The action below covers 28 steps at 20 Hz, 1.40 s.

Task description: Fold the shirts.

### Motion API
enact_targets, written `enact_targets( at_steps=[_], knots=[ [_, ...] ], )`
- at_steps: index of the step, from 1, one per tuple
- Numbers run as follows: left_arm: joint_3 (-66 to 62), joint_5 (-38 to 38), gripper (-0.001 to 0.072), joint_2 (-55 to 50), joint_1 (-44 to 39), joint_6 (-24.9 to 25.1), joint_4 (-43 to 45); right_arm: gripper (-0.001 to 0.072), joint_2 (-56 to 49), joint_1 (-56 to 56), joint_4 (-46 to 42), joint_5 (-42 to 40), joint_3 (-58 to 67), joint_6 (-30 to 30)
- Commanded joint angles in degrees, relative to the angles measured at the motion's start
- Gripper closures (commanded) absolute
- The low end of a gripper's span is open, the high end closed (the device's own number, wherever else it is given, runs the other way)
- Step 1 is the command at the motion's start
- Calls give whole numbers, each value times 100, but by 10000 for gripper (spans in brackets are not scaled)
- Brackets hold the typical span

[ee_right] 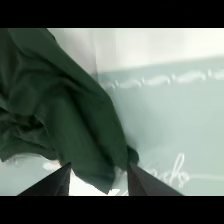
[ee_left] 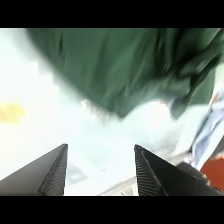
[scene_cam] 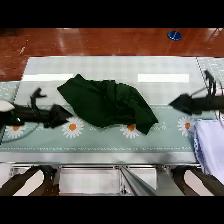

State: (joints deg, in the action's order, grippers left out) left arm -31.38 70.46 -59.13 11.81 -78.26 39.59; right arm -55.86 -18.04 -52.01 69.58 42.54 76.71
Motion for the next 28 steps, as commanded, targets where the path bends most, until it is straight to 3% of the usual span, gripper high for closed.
enact_targets(
  at_steps=[1,5,7,16,20,21,22,23,28],
  knots=[
    [1113,-879,201,282,-538,-417,-291,302,1064,-101,216,-531,-1591,-26],
    [1097,-2129,203,-146,-1569,-520,-1029,302,1167,-101,365,-511,-2004,-50],
    [984,-2404,203,-509,-1902,-522,-1139,302,1167,-101,369,-516,-2004,-50],
    [-656,-2361,203,-2149,-2173,-520,-1137,302,1167,-101,372,-542,-2004,-50],
    [-1257,-1934,210,-2719,-2173,-520,-1137,302,1167,-101,337,-529,-2006,-205],
    [-1388,-1873,332,-2837,-2173,-514,-1137,302,1161,-101,337,-542,-2006,-201],
    [-1484,-1808,595,-2907,-2173,-433,-1137,302,1161,-101,348,-597,-2006,-201],
    [-1576,-1766,682,-2938,-2173,-256,-1137,302,1161,-98,365,-656,-2006,-199],
    [-1871,-1611,682,-2931,-2170,-192,-1137,302,382,476,358,-1392,-1978,-299]
  ],
)
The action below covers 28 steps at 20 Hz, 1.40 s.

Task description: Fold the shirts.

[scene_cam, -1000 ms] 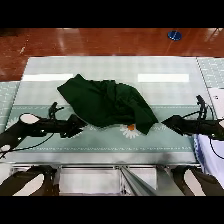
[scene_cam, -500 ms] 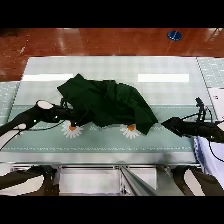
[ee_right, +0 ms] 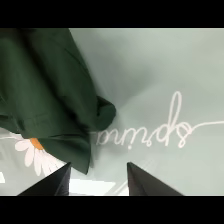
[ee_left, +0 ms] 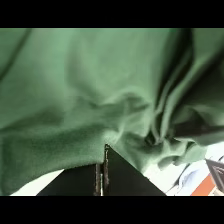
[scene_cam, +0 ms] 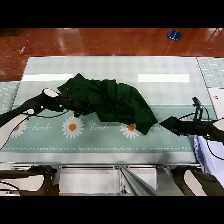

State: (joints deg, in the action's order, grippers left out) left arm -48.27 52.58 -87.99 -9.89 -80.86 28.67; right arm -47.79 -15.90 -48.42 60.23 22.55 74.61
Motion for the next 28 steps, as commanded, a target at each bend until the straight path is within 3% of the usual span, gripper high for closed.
enact_targets(
  at_steps=[1,9,10,13,18,24,28],
  knots=[
    [-197,212,682,-46,2,68,-44,302,-717,321,17,-496,94,-107],
    [-197,212,682,-46,0,70,-44,304,-2599,1867,1150,-1082,863,-323],
    [-195,216,682,-46,0,70,-44,335,-2758,2044,1237,-1108,1021,-295],
    [-210,323,682,-44,44,72,-42,688,-2905,2214,1211,-833,1504,-262],
    [-1038,1207,682,186,601,439,-46,688,-2315,2103,802,278,3025,-203],
    [-3154,1401,683,1637,1843,260,-46,688,-1021,1215,516,1156,6404,249],
    [-4389,1738,683,2708,2739,271,-39,688,-79,1102,-369,1735,7580,627]
  ],
)
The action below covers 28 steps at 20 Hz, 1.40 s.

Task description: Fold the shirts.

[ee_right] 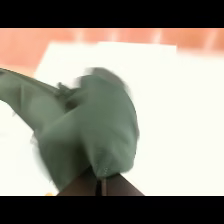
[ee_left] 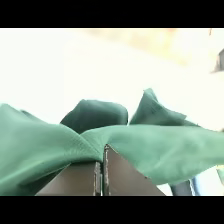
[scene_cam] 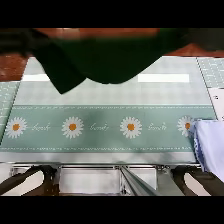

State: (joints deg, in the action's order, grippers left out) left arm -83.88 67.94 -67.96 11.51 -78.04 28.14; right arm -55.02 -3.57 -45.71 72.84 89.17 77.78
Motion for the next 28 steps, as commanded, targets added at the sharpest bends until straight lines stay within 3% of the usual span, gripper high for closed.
enact_targets(
  at_steps=[1,5,7,11,15,21,24,28],
  knots=[
    [-970,264,683,999,811,7,24,688,918,-131,-846,584,957,398],
    [-1045,872,683,2302,1410,308,197,688,1923,-131,-1462,1005,955,828],
    [-1045,1078,683,2870,1333,286,778,688,2275,-131,-1558,1209,955,951],
    [-1047,1062,683,3807,422,192,1869,688,2774,-131,-1867,1683,955,1340],
    [-1029,1191,683,4225,-555,-461,3392,688,2859,-131,-2328,2020,905,1532],
    [420,1244,683,3912,-629,-544,3724,688,2393,-131,-2295,1574,-326,1381],
    [1633,317,682,3344,-629,-540,3681,688,1679,-131,-1864,859,-1158,960],
    [2487,-951,682,1711,-632,-505,3346,688,-39,-131,-1169,-151,-1453,367]
  ],
)
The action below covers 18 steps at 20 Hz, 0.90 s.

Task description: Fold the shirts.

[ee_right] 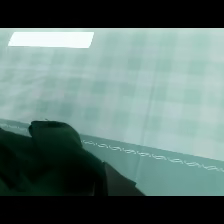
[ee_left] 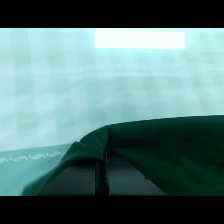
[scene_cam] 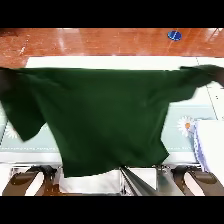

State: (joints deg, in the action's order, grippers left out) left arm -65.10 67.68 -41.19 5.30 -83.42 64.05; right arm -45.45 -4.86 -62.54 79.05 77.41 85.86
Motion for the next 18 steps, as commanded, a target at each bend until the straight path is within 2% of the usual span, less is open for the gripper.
enact_targets(
  at_steps=[1,4,7,10,12,13,15,17,18],
  knots=[
    [595,-1139,682,-1453,-9,46,-348,688,-1502,-2,656,-1073,-275,-581],
    [293,-1637,682,-2959,-9,42,-435,688,-2966,-2,866,-1615,-2,-627],
    [-260,-1537,682,-4216,-11,39,-472,688,-4269,-2,1045,-1735,597,-468],
    [-743,-1309,682,-4990,-9,39,-704,671,-5018,-7,1058,-1753,1069,-33],
    [-920,-1246,682,-5191,-9,39,-859,305,-5165,-22,872,-1733,1152,323],
    [-968,-1231,682,-5209,-7,37,-887,298,-5145,-98,826,-1508,1178,326],
    [-1117,-1038,682,-5206,17,44,-885,298,-5027,-448,761,-306,1316,175],
    [-1274,-831,682,-5206,13,125,-885,298,-4612,-660,-168,1202,1060,-13],
    [-1318,-787,682,-5206,0,181,-885,298,-4214,-654,-855,1558,599,-31]
  ],
)
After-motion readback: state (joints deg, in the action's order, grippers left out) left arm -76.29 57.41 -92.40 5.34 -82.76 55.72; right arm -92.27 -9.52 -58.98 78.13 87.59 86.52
